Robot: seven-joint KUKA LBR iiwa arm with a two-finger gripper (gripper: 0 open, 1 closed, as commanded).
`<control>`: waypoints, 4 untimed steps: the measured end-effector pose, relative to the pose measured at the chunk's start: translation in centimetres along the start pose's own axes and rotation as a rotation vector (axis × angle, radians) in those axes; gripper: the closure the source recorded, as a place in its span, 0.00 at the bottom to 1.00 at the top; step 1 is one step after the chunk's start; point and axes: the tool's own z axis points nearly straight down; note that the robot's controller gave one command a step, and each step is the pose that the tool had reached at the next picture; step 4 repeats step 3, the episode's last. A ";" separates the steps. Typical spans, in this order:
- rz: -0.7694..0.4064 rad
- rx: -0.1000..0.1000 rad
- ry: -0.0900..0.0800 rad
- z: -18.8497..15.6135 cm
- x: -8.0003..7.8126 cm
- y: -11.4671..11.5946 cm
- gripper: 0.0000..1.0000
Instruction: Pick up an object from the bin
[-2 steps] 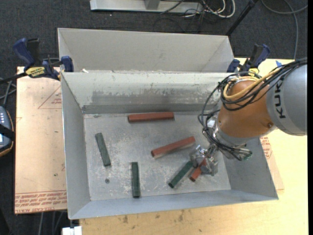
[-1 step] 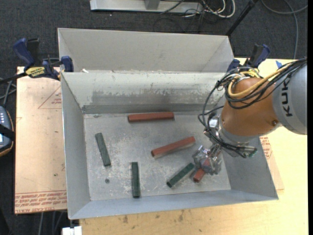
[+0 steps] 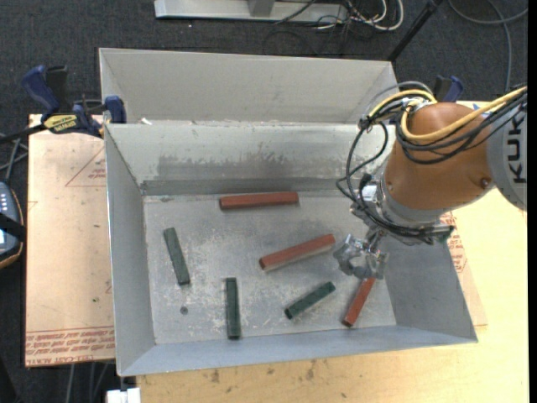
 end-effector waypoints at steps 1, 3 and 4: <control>-0.245 0.004 -0.002 5.0 -2.3 2.3 0.00; -0.660 0.008 -0.003 7.7 -2.6 6.7 1.00; -0.660 0.008 -0.003 7.7 -2.6 6.7 1.00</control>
Offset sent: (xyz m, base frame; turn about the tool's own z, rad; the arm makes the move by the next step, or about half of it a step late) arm 0.0000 0.0000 0.0000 0.0000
